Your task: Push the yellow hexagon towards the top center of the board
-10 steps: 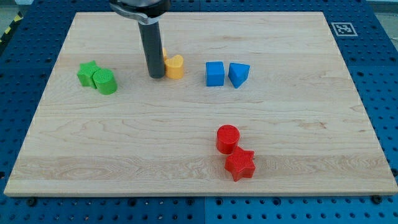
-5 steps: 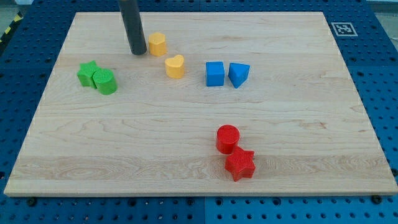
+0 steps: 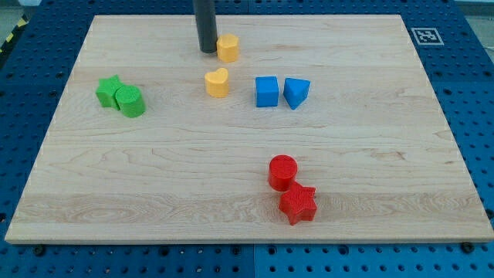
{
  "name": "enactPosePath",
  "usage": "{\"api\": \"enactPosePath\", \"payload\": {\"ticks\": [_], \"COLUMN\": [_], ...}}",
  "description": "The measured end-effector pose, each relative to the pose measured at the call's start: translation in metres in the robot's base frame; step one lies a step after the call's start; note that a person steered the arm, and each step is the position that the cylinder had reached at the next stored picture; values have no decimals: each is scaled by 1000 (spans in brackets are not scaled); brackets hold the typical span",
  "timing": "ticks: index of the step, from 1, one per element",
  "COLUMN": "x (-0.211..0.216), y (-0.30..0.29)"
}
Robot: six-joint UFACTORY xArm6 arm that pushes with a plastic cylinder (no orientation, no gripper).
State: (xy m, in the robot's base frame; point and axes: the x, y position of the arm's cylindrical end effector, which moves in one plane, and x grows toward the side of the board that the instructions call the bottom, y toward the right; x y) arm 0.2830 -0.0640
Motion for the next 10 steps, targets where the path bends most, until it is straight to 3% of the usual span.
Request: {"api": "enactPosePath", "payload": {"ticks": [1, 2, 3, 10], "x": [10, 50, 59, 14], "y": [2, 17, 56, 23]}}
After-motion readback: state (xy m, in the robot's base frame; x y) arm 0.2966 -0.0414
